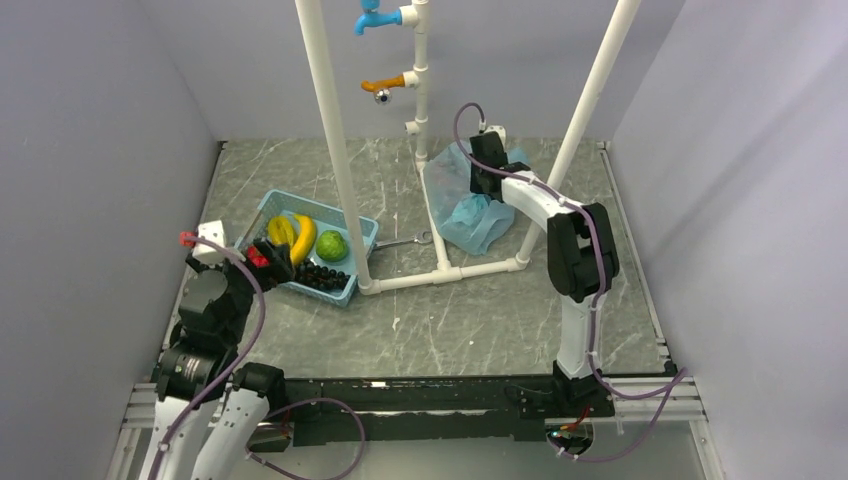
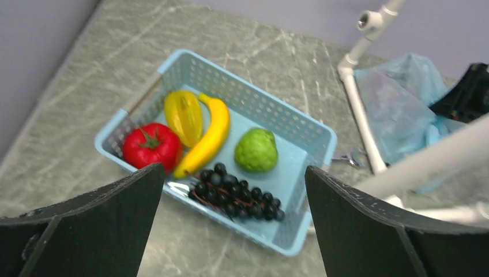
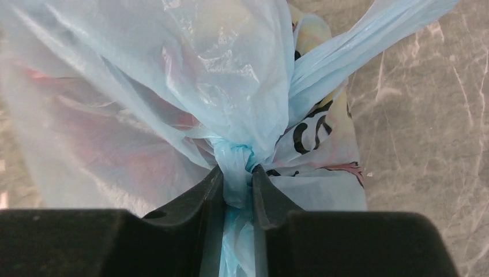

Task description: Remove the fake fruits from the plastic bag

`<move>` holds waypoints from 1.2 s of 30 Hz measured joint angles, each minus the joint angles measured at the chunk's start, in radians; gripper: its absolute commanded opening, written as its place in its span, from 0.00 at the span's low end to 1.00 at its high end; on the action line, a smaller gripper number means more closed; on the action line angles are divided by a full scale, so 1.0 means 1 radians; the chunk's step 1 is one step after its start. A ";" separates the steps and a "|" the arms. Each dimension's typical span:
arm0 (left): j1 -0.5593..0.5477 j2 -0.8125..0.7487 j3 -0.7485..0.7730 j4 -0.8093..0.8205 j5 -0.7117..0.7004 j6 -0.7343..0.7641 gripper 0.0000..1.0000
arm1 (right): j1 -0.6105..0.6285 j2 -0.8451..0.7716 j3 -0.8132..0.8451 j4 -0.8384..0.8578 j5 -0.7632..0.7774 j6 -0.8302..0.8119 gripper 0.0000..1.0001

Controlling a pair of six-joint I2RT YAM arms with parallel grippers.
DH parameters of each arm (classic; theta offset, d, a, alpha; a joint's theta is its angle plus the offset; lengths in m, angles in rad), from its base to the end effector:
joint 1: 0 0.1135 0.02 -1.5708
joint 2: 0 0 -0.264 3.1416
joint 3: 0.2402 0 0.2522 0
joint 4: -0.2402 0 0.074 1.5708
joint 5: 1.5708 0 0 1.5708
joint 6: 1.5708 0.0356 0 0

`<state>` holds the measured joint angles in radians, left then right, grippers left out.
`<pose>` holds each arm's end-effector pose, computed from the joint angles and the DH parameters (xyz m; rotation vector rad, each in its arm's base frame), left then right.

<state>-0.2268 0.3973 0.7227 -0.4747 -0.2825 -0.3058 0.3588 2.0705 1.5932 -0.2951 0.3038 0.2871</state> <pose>0.0962 -0.0120 0.3347 -0.2757 1.6942 -0.1522 0.4429 0.1547 0.2106 0.0659 2.2987 -0.0259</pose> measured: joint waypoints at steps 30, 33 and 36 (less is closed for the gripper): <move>-0.129 -0.109 -0.129 -0.090 0.942 -0.420 0.91 | 0.200 -0.939 -0.419 -0.100 -0.293 -0.081 0.00; -0.377 0.003 -0.100 -0.039 0.834 -0.415 0.93 | 0.249 -1.000 -0.531 -0.121 -0.373 -0.080 0.00; -0.687 0.179 0.008 -0.047 0.656 -0.385 0.94 | 0.309 -1.038 -0.627 -0.139 -0.432 -0.077 0.00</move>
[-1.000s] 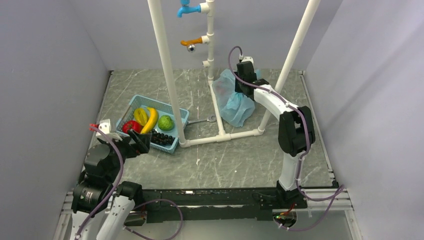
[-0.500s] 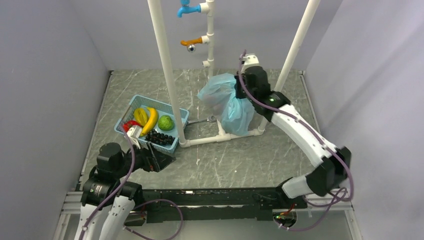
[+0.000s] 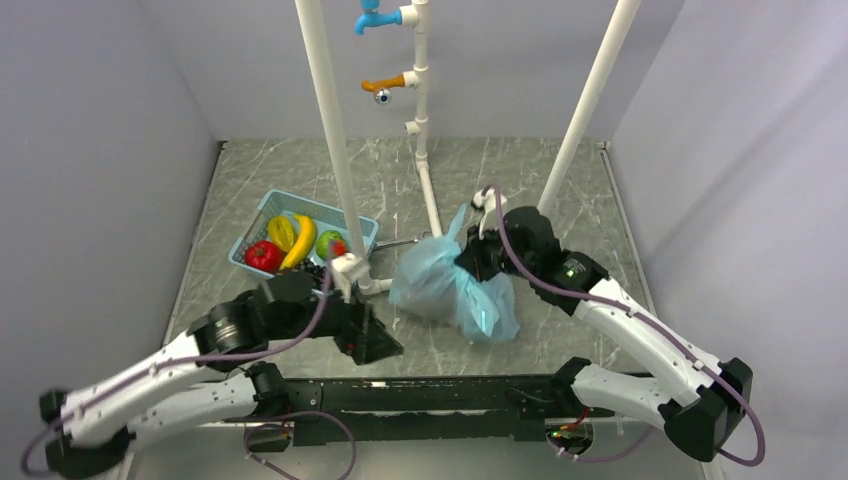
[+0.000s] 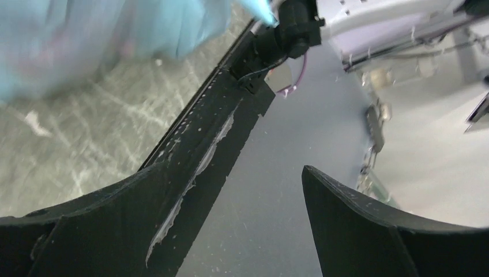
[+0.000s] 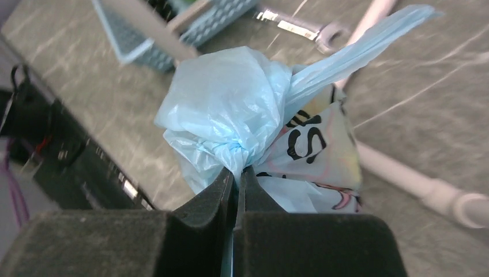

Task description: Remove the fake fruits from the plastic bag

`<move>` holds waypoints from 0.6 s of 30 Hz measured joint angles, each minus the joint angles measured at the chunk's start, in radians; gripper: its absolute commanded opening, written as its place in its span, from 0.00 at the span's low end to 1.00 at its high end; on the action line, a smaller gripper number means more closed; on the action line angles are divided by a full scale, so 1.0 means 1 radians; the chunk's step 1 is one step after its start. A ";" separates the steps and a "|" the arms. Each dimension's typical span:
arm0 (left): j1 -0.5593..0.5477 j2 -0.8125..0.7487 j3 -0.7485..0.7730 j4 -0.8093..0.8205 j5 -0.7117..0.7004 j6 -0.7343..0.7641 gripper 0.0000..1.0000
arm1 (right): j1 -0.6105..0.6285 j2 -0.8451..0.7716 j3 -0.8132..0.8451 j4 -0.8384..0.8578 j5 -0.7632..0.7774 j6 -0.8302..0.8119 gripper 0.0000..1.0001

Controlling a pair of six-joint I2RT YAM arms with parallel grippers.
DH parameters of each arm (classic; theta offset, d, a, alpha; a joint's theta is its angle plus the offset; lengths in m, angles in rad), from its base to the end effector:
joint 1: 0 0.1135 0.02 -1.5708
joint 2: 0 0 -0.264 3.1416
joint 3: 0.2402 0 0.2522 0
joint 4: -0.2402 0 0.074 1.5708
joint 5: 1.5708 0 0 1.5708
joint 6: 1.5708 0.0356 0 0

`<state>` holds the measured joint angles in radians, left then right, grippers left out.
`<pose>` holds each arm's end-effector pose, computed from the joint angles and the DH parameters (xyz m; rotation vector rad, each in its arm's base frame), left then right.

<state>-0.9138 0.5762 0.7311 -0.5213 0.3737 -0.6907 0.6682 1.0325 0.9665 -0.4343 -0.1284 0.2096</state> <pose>0.0700 -0.1120 0.3160 0.5229 2.1297 -1.3604 0.1769 0.1454 0.3314 -0.5644 2.0602 0.6621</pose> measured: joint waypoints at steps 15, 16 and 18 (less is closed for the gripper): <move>-0.383 0.245 0.074 0.148 -0.515 0.021 0.93 | 0.106 -0.177 -0.231 0.018 -0.170 0.080 0.43; -0.383 0.248 0.073 0.158 -0.519 0.020 0.95 | 0.106 -0.173 -0.231 0.019 -0.171 0.091 0.49; -0.383 0.267 0.082 0.179 -0.519 0.021 0.97 | 0.106 -0.165 -0.231 0.016 -0.169 0.114 0.62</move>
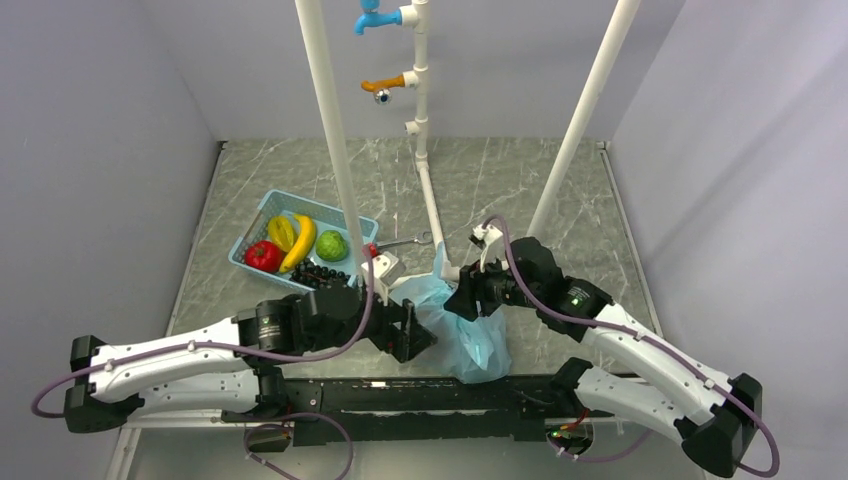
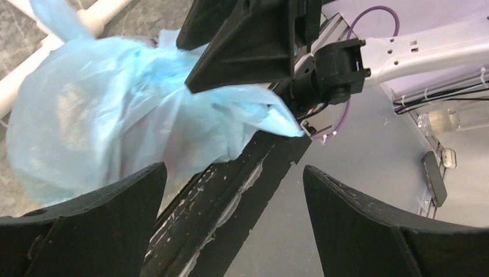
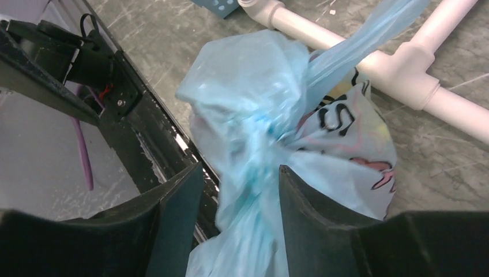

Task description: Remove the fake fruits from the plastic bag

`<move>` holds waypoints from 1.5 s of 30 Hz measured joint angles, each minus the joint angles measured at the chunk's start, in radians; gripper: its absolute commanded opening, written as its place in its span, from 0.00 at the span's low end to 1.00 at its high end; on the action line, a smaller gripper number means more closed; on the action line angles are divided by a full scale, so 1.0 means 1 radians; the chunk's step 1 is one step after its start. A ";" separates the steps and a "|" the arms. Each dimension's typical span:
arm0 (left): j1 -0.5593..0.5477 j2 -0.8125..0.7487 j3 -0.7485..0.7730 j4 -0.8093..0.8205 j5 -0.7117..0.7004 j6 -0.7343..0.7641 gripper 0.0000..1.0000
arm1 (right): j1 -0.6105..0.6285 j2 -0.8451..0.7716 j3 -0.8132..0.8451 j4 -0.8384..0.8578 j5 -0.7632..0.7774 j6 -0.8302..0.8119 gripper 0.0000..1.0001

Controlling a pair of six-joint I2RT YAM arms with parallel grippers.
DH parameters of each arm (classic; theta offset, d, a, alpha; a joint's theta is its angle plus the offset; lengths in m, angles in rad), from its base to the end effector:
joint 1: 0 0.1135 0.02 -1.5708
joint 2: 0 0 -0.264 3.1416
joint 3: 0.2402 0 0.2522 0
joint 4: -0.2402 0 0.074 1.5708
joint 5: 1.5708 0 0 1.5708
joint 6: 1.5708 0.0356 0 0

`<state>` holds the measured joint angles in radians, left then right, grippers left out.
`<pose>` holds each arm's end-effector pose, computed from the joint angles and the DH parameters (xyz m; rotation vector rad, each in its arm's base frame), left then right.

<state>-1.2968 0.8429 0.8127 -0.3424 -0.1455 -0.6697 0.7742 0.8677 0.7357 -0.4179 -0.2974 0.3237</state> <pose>0.0571 -0.1842 0.3234 0.5540 2.0507 -1.1200 0.1301 0.1418 0.2857 -0.6837 2.1422 0.9411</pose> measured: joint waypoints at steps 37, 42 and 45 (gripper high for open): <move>0.083 0.712 0.390 -0.241 -0.131 0.053 0.12 | 0.000 -0.255 -0.113 -0.179 0.336 0.295 0.68; 0.085 0.645 0.348 -0.219 -0.131 0.048 0.00 | 0.000 -0.239 -0.127 -0.117 0.278 0.257 0.69; 0.086 0.610 0.325 -0.202 -0.132 0.048 0.00 | 0.000 -0.218 -0.153 -0.086 0.256 0.253 0.66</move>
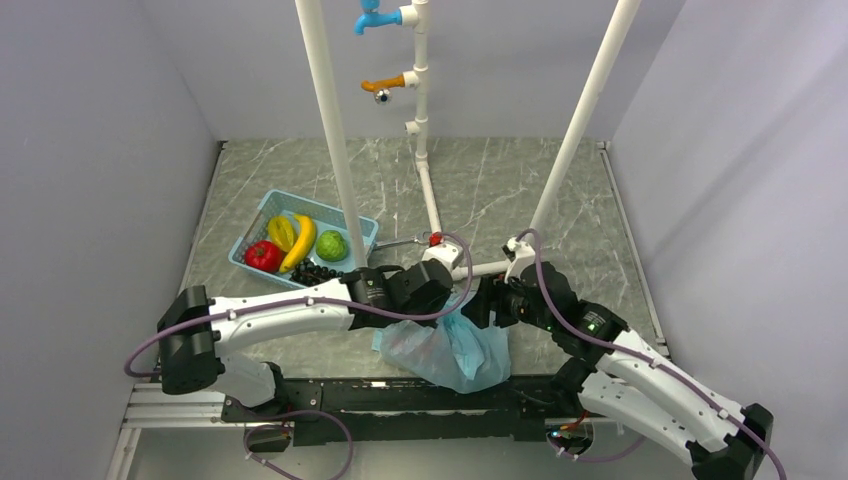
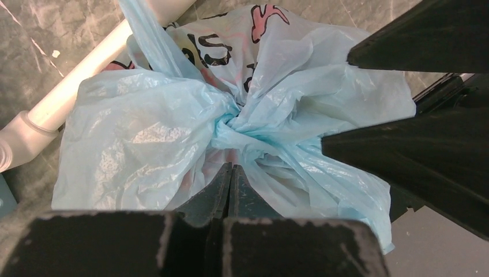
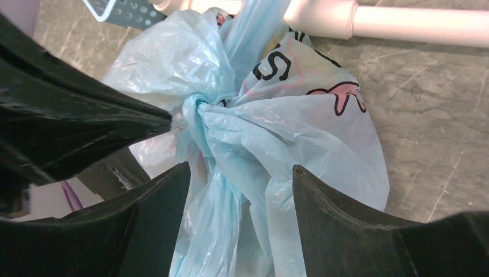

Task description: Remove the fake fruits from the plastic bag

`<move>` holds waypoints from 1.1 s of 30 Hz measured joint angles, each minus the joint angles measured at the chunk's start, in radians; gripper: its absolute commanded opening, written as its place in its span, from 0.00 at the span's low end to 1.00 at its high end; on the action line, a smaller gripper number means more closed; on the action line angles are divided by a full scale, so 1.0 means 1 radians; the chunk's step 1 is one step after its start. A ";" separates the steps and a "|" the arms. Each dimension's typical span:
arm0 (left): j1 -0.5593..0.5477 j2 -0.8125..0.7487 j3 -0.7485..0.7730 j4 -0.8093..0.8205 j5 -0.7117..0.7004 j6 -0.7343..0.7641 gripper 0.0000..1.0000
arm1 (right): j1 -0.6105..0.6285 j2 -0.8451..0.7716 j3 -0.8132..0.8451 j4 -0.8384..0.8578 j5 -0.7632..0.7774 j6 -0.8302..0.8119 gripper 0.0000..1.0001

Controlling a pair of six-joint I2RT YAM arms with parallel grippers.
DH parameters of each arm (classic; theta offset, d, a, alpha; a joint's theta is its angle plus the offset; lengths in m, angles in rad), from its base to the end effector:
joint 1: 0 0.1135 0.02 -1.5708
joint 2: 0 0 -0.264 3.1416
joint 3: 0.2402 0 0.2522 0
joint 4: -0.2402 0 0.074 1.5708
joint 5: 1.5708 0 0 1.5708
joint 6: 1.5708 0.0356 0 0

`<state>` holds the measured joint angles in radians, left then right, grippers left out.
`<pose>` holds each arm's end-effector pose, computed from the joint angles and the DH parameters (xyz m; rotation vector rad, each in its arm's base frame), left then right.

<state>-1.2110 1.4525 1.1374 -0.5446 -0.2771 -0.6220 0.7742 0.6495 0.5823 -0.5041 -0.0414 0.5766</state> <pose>0.1186 -0.2876 0.2748 0.5896 2.3807 -0.5138 0.1065 0.1062 0.2573 -0.2483 2.2458 0.8077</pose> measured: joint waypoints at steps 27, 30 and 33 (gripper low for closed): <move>0.007 0.058 -0.040 0.061 0.055 -0.011 0.00 | 0.000 -0.089 -0.065 0.090 0.045 0.101 0.50; 0.007 0.058 -0.037 0.061 0.056 -0.003 0.00 | 0.000 -0.077 -0.053 0.084 0.049 0.087 0.50; 0.007 0.050 -0.045 0.074 0.056 0.001 0.00 | 0.000 -0.060 -0.047 0.077 0.047 0.071 0.50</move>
<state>-1.2037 1.5021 1.0920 -0.4706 -0.2207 -0.6209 0.7742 0.5892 0.5354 -0.4267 0.0051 0.6472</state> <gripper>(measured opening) 0.010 0.501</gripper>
